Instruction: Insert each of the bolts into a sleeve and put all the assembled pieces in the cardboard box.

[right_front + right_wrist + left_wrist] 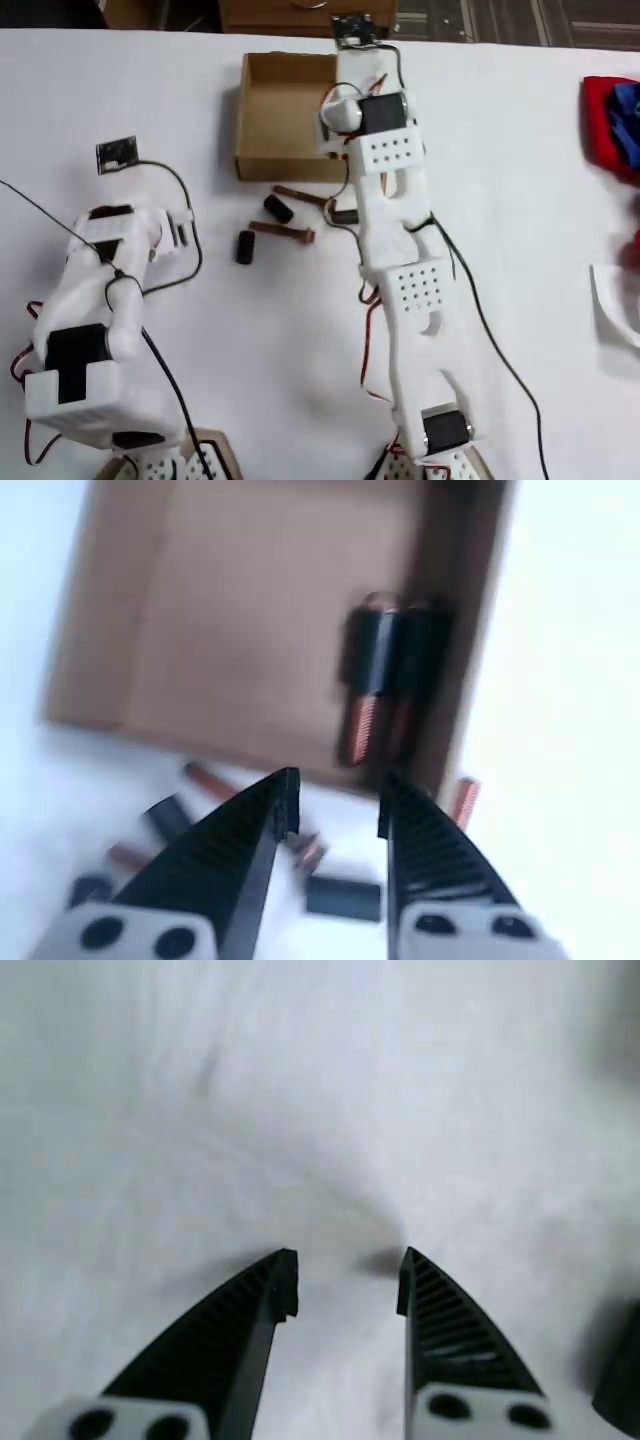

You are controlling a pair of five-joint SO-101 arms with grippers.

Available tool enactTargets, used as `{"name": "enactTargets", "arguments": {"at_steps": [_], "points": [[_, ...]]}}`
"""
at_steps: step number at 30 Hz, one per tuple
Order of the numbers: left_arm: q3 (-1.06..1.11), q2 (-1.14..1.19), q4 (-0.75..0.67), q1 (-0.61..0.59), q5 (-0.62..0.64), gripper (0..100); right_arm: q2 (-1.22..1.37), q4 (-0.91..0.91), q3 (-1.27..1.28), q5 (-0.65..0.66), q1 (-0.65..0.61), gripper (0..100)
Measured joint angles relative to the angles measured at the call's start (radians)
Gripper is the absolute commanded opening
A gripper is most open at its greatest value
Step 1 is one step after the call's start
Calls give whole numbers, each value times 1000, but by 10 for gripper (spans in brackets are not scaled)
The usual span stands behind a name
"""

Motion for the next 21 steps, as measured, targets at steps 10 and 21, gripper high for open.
{"name": "enactTargets", "arguments": {"at_steps": [10,21], "points": [[0,0,0,-38,17,181,-276,12,485,-63,-222,112],[0,5,0,-249,399,181,-319,-87,726,-387,-371,112]]}}
